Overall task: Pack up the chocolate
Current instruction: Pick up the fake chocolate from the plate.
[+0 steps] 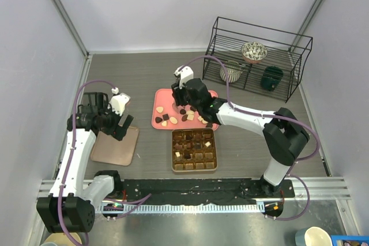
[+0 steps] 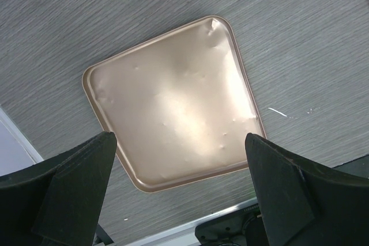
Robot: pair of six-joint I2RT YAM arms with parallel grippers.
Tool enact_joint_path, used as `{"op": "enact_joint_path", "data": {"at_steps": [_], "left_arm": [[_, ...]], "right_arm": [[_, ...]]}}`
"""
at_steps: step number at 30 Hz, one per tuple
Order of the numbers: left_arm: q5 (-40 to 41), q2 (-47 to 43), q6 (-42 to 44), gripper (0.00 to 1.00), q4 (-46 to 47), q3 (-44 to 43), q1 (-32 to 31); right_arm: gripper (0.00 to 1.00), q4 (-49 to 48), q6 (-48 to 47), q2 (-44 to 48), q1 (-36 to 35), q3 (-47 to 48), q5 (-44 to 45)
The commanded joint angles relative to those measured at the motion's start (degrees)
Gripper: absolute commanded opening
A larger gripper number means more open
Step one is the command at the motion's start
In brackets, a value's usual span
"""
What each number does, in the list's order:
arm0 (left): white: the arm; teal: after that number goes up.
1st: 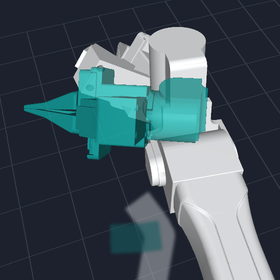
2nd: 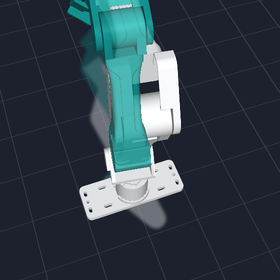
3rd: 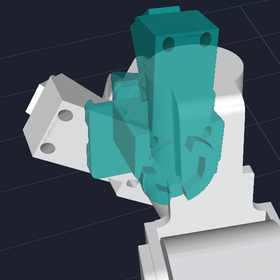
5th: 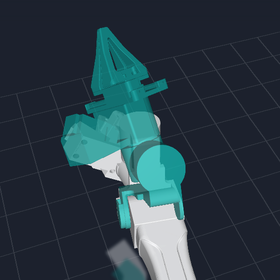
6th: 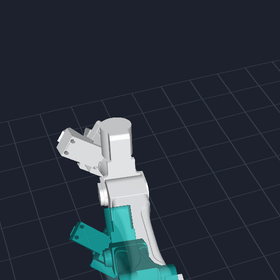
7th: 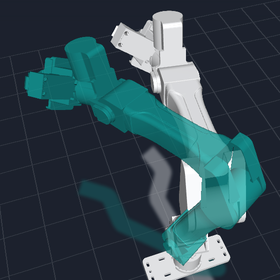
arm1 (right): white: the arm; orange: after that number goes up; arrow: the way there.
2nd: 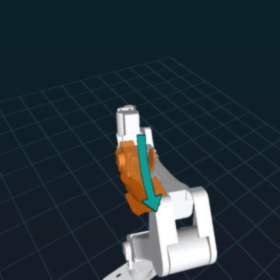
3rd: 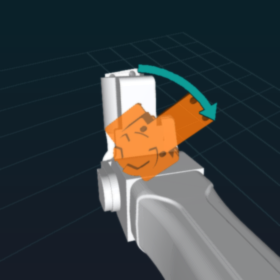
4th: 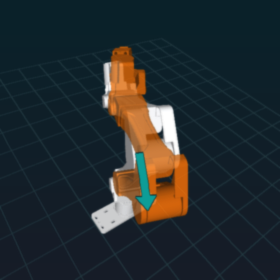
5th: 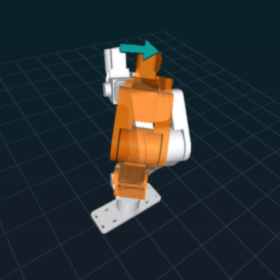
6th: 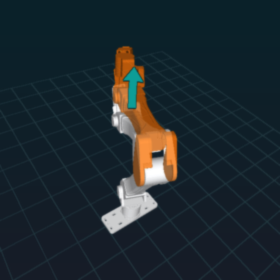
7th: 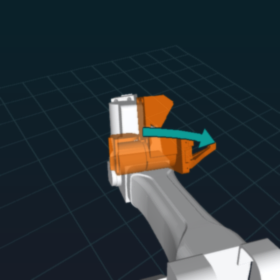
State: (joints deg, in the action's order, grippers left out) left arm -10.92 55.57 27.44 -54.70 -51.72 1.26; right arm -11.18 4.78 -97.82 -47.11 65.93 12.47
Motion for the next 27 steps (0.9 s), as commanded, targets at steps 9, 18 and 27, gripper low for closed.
{"op": "enact_joint_path", "data": {"at_steps": [9,18,27], "left_arm": [[0.55,-1.26,1.04,1.00,0.56,-1.18,0.33],[0.72,-1.61,1.65,1.00,-0.06,-1.54,0.41],[0.72,-2.04,1.91,1.00,-0.85,-2.33,0.41]], "right_arm": [[0.51,-11.14,-1.17,-0.35,0.44,-2.56,0.63],[0.51,-11.23,-1.08,0.96,0.53,-6.78,1.68],[0.51,-10.09,-0.38,3.95,0.53,-9.94,2.03]]}}
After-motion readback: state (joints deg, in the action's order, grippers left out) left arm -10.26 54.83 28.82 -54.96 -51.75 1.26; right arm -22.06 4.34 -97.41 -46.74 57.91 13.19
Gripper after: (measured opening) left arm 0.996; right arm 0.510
